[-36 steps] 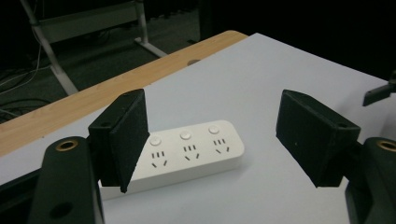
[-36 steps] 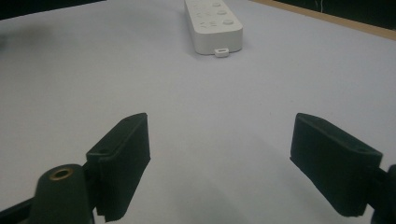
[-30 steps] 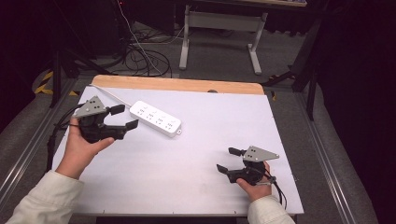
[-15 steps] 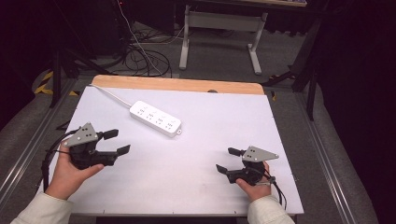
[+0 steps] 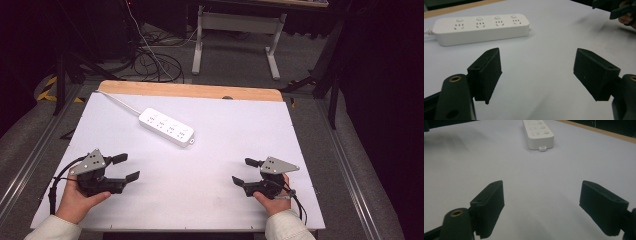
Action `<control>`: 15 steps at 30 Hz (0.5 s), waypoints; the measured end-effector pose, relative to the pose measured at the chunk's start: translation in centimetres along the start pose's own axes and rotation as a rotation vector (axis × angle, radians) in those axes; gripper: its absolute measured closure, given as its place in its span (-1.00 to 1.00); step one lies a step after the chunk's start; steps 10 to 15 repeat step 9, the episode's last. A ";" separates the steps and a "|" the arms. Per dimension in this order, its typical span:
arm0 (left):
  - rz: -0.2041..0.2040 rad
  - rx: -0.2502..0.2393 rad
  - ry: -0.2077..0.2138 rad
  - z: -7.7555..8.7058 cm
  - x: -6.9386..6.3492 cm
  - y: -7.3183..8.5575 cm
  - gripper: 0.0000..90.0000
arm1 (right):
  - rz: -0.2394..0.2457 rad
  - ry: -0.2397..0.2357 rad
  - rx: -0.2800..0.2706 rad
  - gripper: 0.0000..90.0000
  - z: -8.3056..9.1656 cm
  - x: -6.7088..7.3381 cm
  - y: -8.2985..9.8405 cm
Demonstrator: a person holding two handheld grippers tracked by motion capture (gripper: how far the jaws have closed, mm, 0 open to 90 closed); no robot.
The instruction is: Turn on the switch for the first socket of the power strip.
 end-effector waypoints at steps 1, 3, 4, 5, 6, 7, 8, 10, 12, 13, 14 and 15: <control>0.028 -0.004 0.002 -0.1 0.0 0.5 -0.46 | 0.000 0.001 0.000 -0.55 0.0 0.0 0.0; 0.037 0.012 -0.002 -0.5 0.0 1.2 -0.44 | 0.000 0.002 -0.001 -0.55 0.1 0.0 0.0; 0.027 0.023 -0.008 -0.6 0.0 1.3 -0.44 | -0.002 0.003 -0.003 -0.55 0.1 0.0 -0.1; 0.022 0.018 -0.015 -0.6 0.1 1.2 -0.44 | -0.002 0.003 -0.005 -0.55 0.2 0.0 -0.1; 0.019 0.013 -0.017 -0.6 0.2 1.1 -0.44 | -0.002 0.002 -0.007 -0.55 0.2 0.0 -0.1; 0.020 0.007 -0.018 -0.5 0.2 1.0 -0.43 | -0.002 0.003 -0.007 -0.55 0.2 0.0 -0.1; 0.012 0.005 -0.024 -0.5 0.2 1.0 -0.43 | 0.001 0.005 -0.007 -0.55 0.3 0.0 -0.1; 0.007 0.007 -0.024 -0.5 0.2 1.0 -0.44 | 0.002 0.007 -0.009 -0.55 0.3 0.0 -0.1; 0.007 0.007 -0.024 -0.5 0.2 1.0 -0.44 | 0.002 0.007 -0.009 -0.55 0.3 0.0 -0.1; 0.007 0.007 -0.024 -0.5 0.2 1.0 -0.44 | 0.002 0.007 -0.009 -0.55 0.3 0.0 -0.1; 0.007 0.007 -0.024 -0.5 0.2 1.0 -0.44 | 0.002 0.007 -0.009 -0.55 0.3 0.0 -0.1; 0.007 0.007 -0.024 -0.5 0.2 1.0 -0.44 | 0.002 0.007 -0.009 -0.55 0.3 0.0 -0.1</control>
Point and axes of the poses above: each handheld gripper's, and its own axes: z roughly backward along the jaws, y roughly out of its underside, x roughly to its left, the point moved 7 cm from there along -z, roughly forward along the jaws, and after that the axes turned 1 degree about y, right-handed, at the moved point
